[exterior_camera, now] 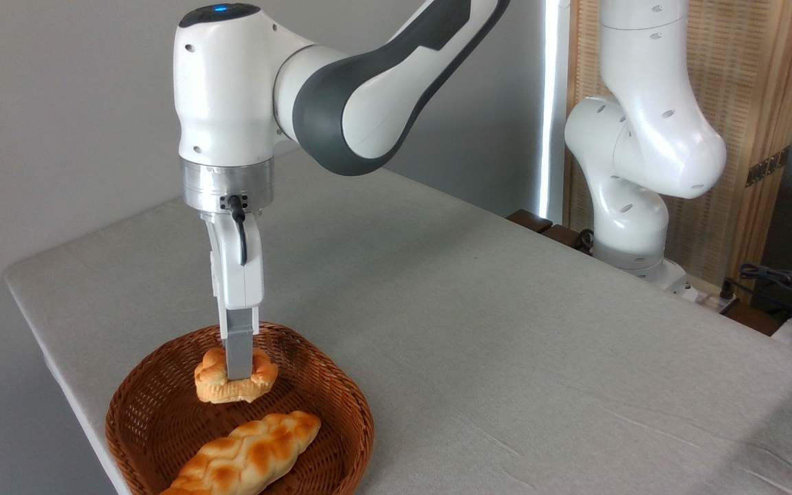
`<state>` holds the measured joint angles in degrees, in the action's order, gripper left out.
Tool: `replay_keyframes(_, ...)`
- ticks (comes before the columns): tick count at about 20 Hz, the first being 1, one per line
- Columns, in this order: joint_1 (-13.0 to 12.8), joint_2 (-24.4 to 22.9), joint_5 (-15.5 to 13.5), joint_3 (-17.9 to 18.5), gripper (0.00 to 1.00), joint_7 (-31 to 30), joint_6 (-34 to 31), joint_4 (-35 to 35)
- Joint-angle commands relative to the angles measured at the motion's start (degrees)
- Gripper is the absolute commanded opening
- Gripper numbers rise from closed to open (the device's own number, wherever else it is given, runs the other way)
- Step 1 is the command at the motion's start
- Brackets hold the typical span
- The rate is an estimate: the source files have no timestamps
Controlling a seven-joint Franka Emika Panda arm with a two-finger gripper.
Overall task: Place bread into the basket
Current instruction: 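Carry the held bun over the wicker basket and lower it inside, then open the gripper to release the bun and lift away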
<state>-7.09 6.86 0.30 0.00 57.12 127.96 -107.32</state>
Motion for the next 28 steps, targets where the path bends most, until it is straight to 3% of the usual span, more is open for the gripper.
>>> replay_keyframes(1, 0.06, 1.05, -0.30, -1.14, 1.00, 0.71, 0.09, 0.01)
replay_keyframes(6, 0.06, 1.05, -0.30, -1.67, 1.00, 0.71, 0.09, 0.09)
replay_keyframes(9, 1.20, -1.39, -0.39, -1.59, 1.00, -1.64, -1.13, 1.06)
replay_keyframes(12, 3.74, -3.78, -2.32, -1.67, 1.00, -9.99, -10.84, 5.78)
replay_keyframes(14, 4.19, -3.78, -2.85, -1.67, 1.00, -13.68, -19.56, 10.54)
replay_keyframes(17, 4.72, -3.87, -2.94, -1.85, 1.00, -22.20, -26.34, 13.53)
replay_keyframes(21, 4.81, -4.65, -2.85, -1.85, 1.00, -22.23, -34.00, 15.83)
replay_keyframes(28, 4.81, -6.59, -2.32, -0.97, 1.00, -21.79, -33.92, 15.04)
